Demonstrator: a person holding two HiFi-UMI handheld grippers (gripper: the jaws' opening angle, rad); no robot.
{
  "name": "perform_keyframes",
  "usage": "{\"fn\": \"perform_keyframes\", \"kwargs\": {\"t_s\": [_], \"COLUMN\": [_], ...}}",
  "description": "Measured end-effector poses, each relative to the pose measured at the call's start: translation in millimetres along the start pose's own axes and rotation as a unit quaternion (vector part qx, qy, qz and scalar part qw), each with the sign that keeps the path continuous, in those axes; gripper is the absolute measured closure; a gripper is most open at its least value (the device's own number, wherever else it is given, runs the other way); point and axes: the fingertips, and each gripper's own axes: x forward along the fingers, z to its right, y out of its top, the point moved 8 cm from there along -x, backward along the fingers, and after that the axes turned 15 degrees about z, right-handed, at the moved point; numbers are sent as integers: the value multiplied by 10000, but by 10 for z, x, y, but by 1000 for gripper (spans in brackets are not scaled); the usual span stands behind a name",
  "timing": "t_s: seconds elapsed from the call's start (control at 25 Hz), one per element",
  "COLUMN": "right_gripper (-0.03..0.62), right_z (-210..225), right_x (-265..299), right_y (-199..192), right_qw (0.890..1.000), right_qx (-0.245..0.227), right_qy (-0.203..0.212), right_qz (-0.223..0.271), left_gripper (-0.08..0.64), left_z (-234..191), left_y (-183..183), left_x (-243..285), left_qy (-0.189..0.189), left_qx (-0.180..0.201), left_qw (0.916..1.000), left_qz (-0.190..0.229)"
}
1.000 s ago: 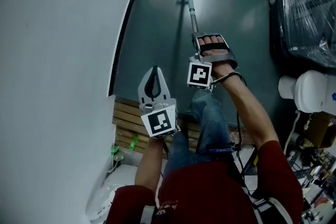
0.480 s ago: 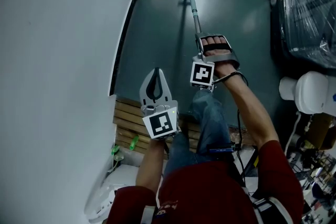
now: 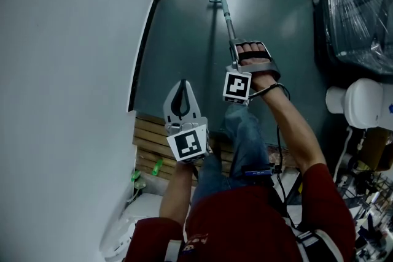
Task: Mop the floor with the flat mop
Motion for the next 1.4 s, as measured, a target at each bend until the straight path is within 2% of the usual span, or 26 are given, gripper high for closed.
{"fn": "perform_keyframes", "kwargs": {"t_s": [0.36,0.84,0.96,1.08,1.24,1.4], "right_gripper": [474,474,474,474,474,474], "right_z": [-184,-586,-681,-732,-861,-992], "right_x": [-457,-1144,-1314,-1490,-1719,-1921], "right_y": [166,549,643,746,845,1000], "right_qw": [9995,9993,9986,9990,9981,9982], "right_qx": [-43,19,45,121,70,203], "right_qy": [304,310,439,364,462,457], "right_qz": [-124,-202,-276,-213,-392,-316], "left_gripper": [545,545,545,545,545,545], "left_z": [29,-18,-43,-56,-86,-124], "left_y": [111,368,430,509,574,641], "left_x": [-351,-868,-1003,-1133,-1323,-1514], "left_qy": [-69,-274,-317,-345,-399,-437], "left_qx": [-34,-97,-86,-90,-84,-98], "left_qw": [10000,9994,9993,9992,9989,9988], "left_qz": [33,163,182,199,219,216]}}
